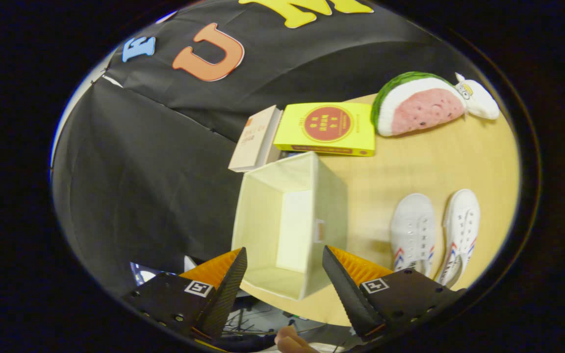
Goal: Open the storage box then place both shoes into the box .Put the left shoe in first, then the right shoe, with the right side of both shoes facing outward in a uniform manner.
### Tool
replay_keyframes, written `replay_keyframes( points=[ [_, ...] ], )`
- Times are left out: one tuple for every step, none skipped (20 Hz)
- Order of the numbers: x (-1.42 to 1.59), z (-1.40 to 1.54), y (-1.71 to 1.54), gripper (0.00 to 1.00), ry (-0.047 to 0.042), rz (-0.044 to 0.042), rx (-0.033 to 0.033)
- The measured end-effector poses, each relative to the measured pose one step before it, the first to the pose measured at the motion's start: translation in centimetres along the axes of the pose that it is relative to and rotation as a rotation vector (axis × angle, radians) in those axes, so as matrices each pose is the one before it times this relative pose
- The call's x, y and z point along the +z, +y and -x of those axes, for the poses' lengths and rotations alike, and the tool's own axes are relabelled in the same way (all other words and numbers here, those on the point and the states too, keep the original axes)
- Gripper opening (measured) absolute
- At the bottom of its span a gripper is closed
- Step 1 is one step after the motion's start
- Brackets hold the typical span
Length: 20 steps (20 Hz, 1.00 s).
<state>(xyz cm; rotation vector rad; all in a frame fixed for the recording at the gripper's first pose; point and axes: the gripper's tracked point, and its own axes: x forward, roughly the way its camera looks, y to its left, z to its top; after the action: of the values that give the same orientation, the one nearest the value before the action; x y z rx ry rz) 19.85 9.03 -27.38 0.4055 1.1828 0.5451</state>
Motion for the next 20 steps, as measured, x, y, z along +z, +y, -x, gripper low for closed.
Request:
replay_keyframes(
  points=[
    [-0.508, 0.405, -2.261, 0.94, 0.00189, 0.01949, -0.04620],
    [-0.669, 0.072, -2.211, 0.94, 0.00343, 0.02625, -0.04183],
    [-0.646, -0.172, -1.904, 0.94, 0.01041, 0.02269, -0.03734],
    [-0.578, -0.275, -1.617, 0.94, 0.01430, 0.01912, -0.03085],
    [-0.756, -0.369, -1.652, 0.94, 0.01425, 0.01586, -0.03009],
    [-0.569, -0.597, -1.595, 0.94, 0.01366, 0.00769, -0.03088],
    [-0.579, -0.871, -1.457, 0.94, 0.01965, 0.00988, -0.02988],
    [-0.609, -0.680, -1.133, 0.94, 0.02368, 0.00734, -0.02377],
    [-0.660, -0.914, -1.186, 0.94, 0.02426, -0.00389, -0.02428],
    [-0.341, -0.768, -0.643, 0.92, 0.02347, -0.00283, -0.01281],
    [-0.538, -0.879, -0.722, 0.91, 0.02074, -0.00574, -0.01603],
    [-0.272, -0.758, -0.473, 0.91, 0.01024, -0.00291, -0.01332],
    [-0.294, -0.755, -0.606, 0.87, 0.01493, 0.01244, -0.01941],
    [-0.396, -0.686, -0.801, 0.83, 0.00361, 0.02090, -0.02544],
    [-0.211, -0.752, -0.923, 0.78, 0.00608, 0.03338, -0.05345],
    [0.074, -0.493, -0.594, 0.69, -0.00353, 0.02799, -0.03296],
    [-0.106, -0.798, 0.054, 0.60, 0.00628, 0.03083, -0.01023],
    [-0.015, -0.615, -0.058, 0.51, 0.00981, 0.01339, -0.01454],
    [0.111, -0.013, 0.620, 0.42, -0.00840, 0.00685, 0.01953],
    [0.582, -0.727, 0.707, 0.33, -0.02488, 0.00424, 0.03362]
  ],
)
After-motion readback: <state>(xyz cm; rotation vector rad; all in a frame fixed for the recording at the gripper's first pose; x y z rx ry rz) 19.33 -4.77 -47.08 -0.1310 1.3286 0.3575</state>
